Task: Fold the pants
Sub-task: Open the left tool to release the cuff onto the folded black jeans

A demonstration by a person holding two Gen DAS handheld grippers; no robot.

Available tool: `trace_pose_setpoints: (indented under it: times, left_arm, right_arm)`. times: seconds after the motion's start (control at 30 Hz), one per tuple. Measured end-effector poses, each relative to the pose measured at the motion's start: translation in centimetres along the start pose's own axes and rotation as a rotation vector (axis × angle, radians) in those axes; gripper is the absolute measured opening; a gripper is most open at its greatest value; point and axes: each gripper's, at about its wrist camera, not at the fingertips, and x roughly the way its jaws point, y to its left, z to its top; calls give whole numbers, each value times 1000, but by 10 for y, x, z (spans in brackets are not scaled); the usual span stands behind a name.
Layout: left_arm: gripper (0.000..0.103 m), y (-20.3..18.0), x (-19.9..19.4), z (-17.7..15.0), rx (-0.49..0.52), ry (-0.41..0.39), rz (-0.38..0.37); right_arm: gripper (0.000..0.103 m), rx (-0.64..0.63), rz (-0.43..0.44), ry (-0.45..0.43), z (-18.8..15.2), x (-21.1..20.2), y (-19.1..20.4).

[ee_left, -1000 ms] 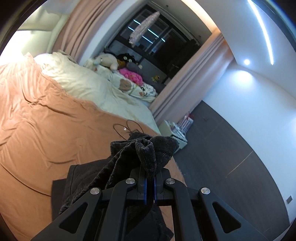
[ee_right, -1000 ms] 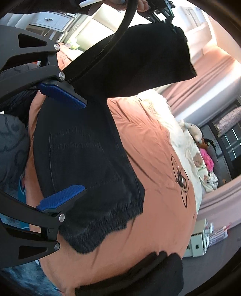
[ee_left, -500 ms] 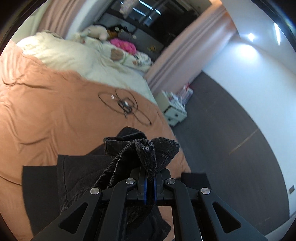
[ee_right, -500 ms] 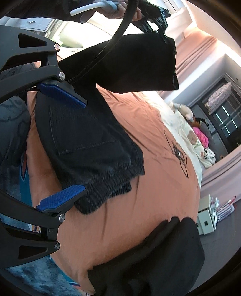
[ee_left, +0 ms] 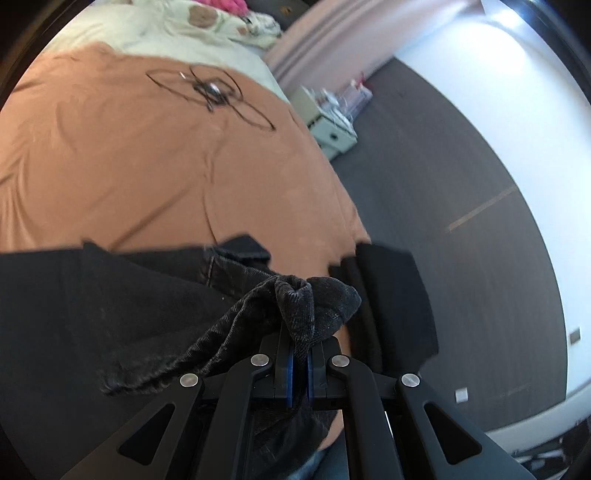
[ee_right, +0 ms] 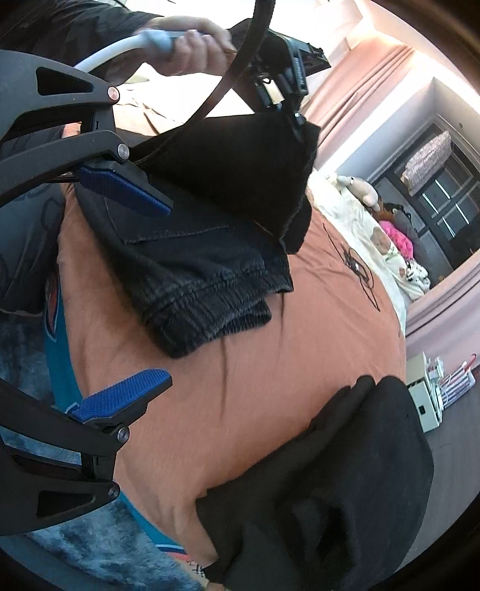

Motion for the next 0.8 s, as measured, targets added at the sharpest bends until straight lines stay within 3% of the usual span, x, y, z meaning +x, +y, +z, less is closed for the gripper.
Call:
trace_pose_setpoints:
  times: [0.27,0.47,0.5,0.53,0.6,0.63,0.8]
  left_arm:
    - [4,-19,28,-71,74,147,-17]
    - [10,-32,47,-111,190,273,93]
    - [21,-31,47,-115,191,291,96]
    - [49,-29,46,-117,185,306,74]
    - [87,-27,38,-119,164,304,11]
    - [91,-27,30,-120,166,282,6]
    - [91,-22,-11,-119,170,213,20]
  right_arm:
    - [84,34,21,20,-6,-10,-16]
    - [84,51,46,33,-10,-16,-25]
    - [84,56,49,34,-10,-17,-26]
    - [84,62,55,35,-9,-19,-27]
    - [84,64,64,35,-11,-20,-28]
    - [84,63,69,35,-11,-20,-27]
    - [84,48,91,33,-11,-24,-21]
